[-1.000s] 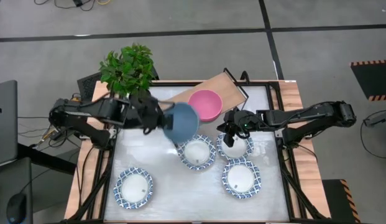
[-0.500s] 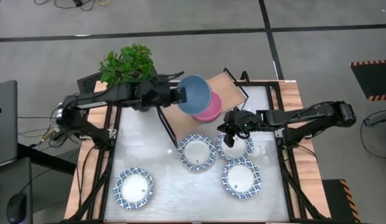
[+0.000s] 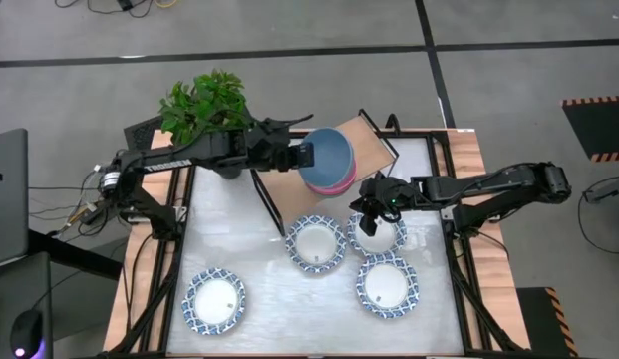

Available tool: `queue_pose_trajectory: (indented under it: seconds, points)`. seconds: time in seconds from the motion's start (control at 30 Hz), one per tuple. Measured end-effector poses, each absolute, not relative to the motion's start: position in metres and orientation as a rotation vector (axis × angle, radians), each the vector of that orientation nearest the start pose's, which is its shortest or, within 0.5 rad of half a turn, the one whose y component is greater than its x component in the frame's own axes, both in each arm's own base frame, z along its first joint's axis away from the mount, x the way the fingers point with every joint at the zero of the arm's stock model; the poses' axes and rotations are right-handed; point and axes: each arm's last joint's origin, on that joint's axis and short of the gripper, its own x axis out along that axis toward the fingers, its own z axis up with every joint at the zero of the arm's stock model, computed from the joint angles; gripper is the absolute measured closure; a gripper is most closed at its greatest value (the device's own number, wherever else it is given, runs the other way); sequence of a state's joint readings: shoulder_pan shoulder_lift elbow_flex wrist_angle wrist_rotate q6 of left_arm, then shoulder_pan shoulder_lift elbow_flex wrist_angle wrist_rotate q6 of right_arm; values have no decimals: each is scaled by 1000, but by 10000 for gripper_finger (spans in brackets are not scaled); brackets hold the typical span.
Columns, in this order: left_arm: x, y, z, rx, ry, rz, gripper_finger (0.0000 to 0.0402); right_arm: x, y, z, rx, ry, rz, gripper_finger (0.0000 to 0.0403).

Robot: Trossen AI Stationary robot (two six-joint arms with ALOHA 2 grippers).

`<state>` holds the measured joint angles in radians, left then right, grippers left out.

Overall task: Place and stack bowls onto a shelf
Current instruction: Stack the blue bowl on the pink bowl on the shelf

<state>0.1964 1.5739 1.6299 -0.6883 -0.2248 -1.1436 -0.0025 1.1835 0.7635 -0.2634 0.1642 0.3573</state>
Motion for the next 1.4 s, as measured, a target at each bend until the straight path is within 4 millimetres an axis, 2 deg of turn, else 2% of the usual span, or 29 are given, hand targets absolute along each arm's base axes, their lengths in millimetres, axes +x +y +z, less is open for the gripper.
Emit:
queue_pose_trajectory:
  seconds: [0.43, 0.9, 1.13, 1.23, 1.4]
  points:
    - [332, 73, 385, -1018, 339, 711, 391, 242, -5, 241, 282, 657, -282, 339]
    - [333, 76, 389, -916, 298, 736, 255, 242, -5, 241, 283, 658, -282, 339]
    - [329, 83, 395, -880, 298, 698, 222, 242, -5, 241, 285, 658, -283, 339]
    - [325, 86, 403, -852, 309, 659, 219, 242, -5, 241, 288, 657, -284, 339]
    - [317, 86, 427, -774, 251, 645, 219, 242, -5, 241, 288, 658, -284, 339]
